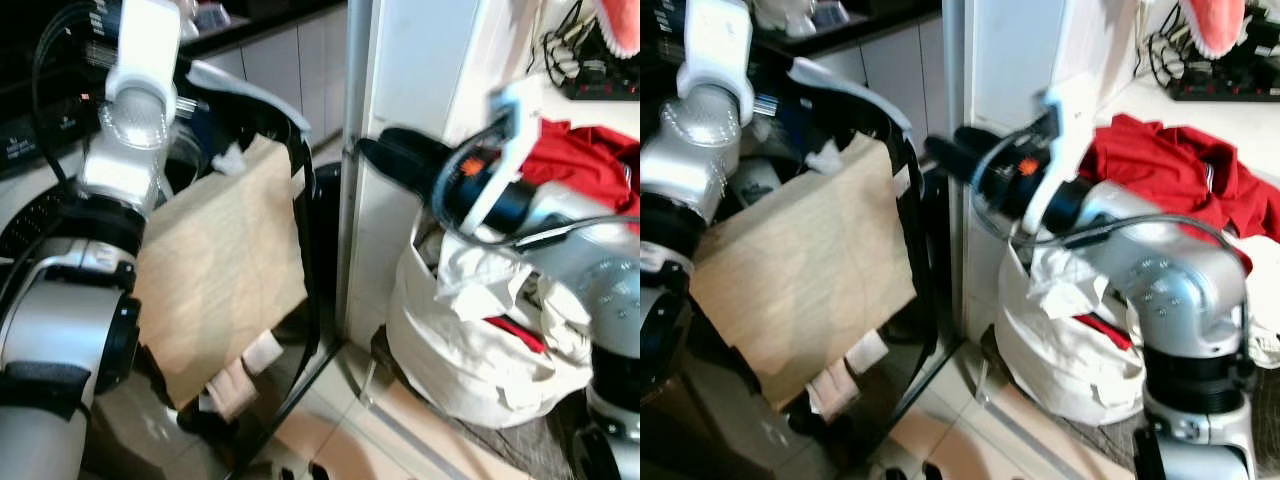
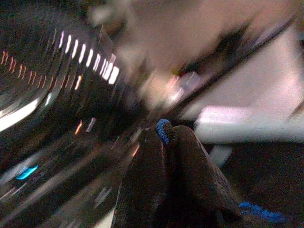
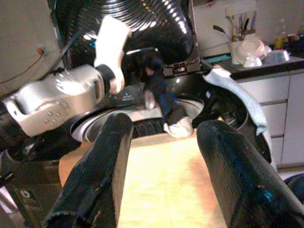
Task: Clothes washing
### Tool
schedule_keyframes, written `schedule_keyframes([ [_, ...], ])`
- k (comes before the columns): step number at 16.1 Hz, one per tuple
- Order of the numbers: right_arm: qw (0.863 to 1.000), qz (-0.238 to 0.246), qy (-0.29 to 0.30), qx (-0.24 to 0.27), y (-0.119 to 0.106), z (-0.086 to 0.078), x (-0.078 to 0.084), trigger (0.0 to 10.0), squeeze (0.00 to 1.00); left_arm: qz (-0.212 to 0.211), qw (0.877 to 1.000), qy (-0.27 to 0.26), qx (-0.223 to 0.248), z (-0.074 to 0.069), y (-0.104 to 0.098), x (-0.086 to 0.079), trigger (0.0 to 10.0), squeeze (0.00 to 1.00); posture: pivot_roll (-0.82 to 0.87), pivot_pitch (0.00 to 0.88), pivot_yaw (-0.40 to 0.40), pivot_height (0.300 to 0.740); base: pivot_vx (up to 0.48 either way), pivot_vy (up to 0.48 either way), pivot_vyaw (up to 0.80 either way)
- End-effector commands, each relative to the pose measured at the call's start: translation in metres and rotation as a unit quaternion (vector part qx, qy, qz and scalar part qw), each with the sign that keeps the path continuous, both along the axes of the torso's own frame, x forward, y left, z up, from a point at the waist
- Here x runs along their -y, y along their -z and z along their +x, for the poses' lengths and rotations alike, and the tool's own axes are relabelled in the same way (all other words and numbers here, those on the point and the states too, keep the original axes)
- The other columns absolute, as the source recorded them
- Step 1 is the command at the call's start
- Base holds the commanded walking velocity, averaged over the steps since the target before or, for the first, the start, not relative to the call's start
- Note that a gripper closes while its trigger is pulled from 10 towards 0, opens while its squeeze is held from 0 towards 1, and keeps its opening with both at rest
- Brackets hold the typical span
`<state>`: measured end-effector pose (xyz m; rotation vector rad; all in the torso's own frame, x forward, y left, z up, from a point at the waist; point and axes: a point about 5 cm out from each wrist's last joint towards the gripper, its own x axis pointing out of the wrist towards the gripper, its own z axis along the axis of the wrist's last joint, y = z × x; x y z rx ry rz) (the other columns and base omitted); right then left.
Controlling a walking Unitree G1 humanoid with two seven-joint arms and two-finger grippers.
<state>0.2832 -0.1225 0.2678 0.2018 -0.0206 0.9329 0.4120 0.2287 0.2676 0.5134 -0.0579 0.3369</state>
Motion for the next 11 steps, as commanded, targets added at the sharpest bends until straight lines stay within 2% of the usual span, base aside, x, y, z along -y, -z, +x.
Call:
schedule_keyframes([
  [1, 1.000, -0.008, 0.001, 0.011, 0.000, -0.003, -0.002, 10.0, 0.00, 0.017, 0.999, -0.045, -0.001, -0.001, -0.002, -0.014, 0.0, 0.00, -0.11, 0.000, 0.093, 0.740, 0.000, 0.000, 0.00],
  [3, 1.000, -0.016, 0.004, 0.011, 0.002, -0.005, -0.002, 10.0, 0.00, 0.029, 0.997, -0.077, -0.013, -0.003, 0.005, -0.024, 0.3, 0.00, -0.12, 0.000, 0.100, 0.740, 0.000, 0.000, 0.00],
  [4, 1.000, -0.023, 0.009, 0.012, 0.004, -0.007, 0.000, 10.0, 0.00, 0.016, 0.996, -0.080, -0.030, -0.004, 0.013, -0.029, 10.0, 0.00, -0.13, 0.000, 0.105, 0.740, 0.000, 0.000, 0.00],
  [5, 1.000, -0.025, 0.011, 0.012, 0.005, -0.007, 0.000, 10.0, 0.00, -0.014, 0.998, -0.056, -0.040, -0.003, 0.018, -0.028, 10.0, 0.51, -0.13, 0.000, 0.106, 0.740, 0.000, 0.000, 0.00],
  [6, 1.000, -0.026, 0.011, 0.013, 0.005, -0.007, 0.001, 10.0, 0.00, -0.015, 0.997, -0.061, -0.034, -0.003, 0.016, -0.029, 10.0, 1.00, -0.13, 0.000, 0.105, 0.740, 0.000, 0.000, 0.00],
  [9, 0.999, -0.029, 0.013, 0.015, 0.004, -0.006, 0.001, 10.0, 0.00, -0.001, 0.997, -0.076, -0.012, -0.003, 0.004, -0.032, 10.0, 1.00, -0.12, 0.000, 0.098, 0.740, 0.000, 0.000, 0.00],
  [11, 0.999, -0.030, 0.014, 0.016, 0.005, -0.005, 0.001, 10.0, 0.00, -0.005, 0.997, -0.076, -0.008, -0.003, 0.002, -0.033, 10.0, 1.00, -0.12, 0.000, 0.096, 0.740, 0.000, 0.000, 0.00],
])
